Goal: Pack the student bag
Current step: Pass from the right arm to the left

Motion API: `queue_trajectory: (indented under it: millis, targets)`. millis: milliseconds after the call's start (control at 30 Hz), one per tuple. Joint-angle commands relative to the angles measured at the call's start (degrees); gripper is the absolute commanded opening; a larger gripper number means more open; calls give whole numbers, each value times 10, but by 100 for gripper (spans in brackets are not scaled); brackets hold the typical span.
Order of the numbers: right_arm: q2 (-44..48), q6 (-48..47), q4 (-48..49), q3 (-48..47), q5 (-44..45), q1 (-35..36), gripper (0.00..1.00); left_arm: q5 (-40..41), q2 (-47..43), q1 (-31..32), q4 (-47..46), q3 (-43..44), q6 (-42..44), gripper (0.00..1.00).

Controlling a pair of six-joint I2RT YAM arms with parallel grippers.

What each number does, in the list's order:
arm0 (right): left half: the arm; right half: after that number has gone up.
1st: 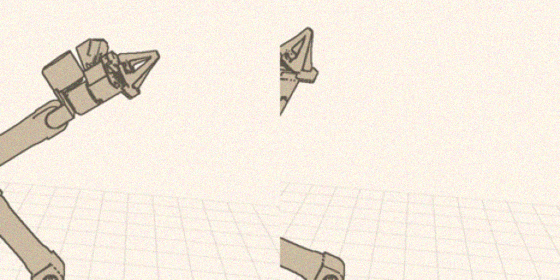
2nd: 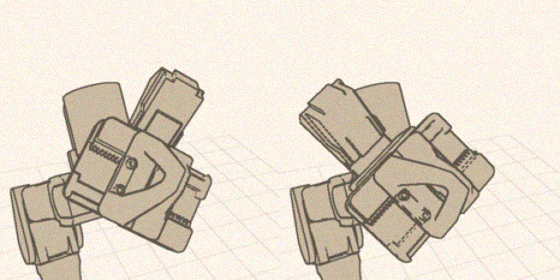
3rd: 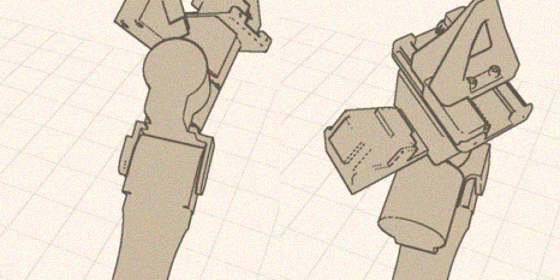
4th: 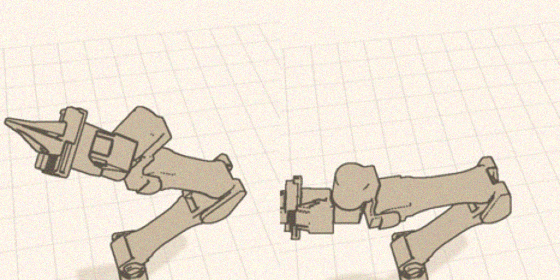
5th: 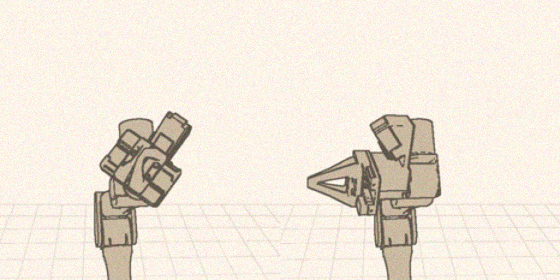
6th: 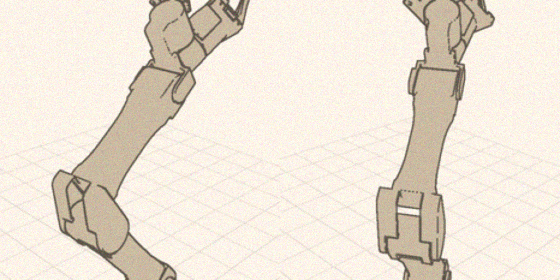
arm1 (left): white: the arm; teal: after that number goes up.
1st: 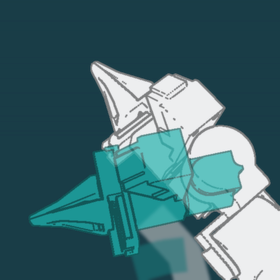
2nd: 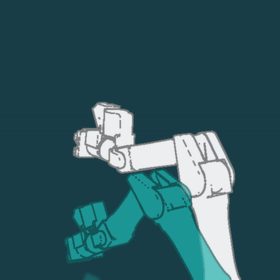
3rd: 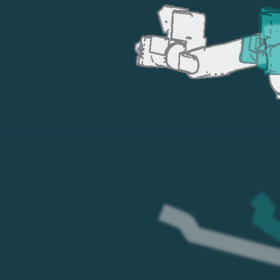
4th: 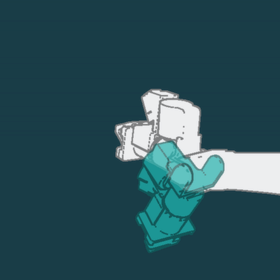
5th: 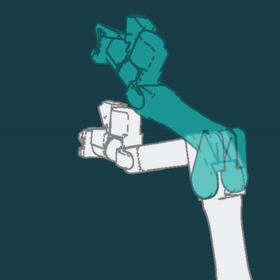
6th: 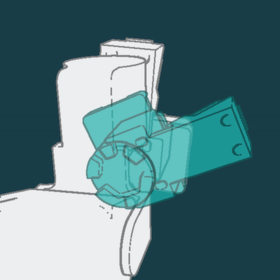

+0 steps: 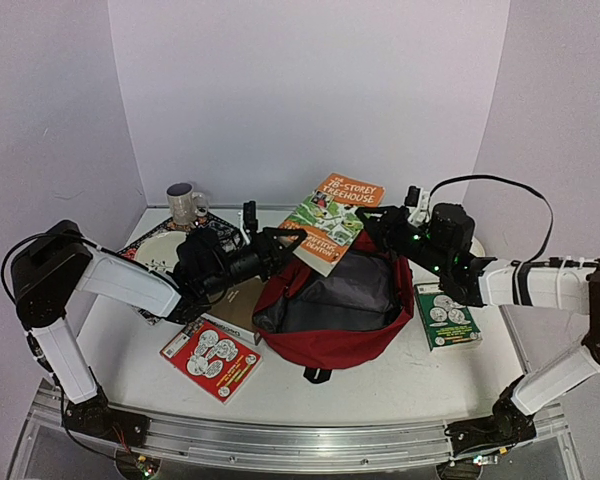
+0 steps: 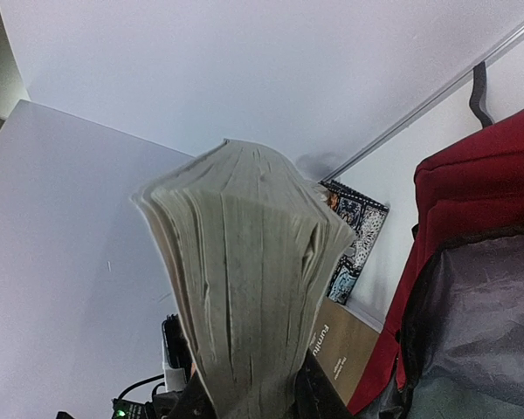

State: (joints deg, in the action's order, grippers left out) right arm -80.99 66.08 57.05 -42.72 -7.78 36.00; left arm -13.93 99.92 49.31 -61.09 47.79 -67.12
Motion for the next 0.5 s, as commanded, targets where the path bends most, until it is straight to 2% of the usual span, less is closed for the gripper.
queue_trajectory:
  millis: [0,100,233,367,467]
  targets:
    - [-6,-8,75,-21,-8,3,2,-19,4,4,-76,13,-6,31]
    - [-22,-16,70,-25,-17,3,9,-20,6,4,-85,7,-10,18]
    - [-38,-78,23,-51,-50,3,41,-8,0,0,-92,-15,-14,0]
    - [-30,-189,-91,-82,-45,1,69,3,-22,-12,-92,-51,-11,0]
    - [-21,-282,-183,-106,-32,-3,83,3,-39,-28,-92,-80,-15,0]
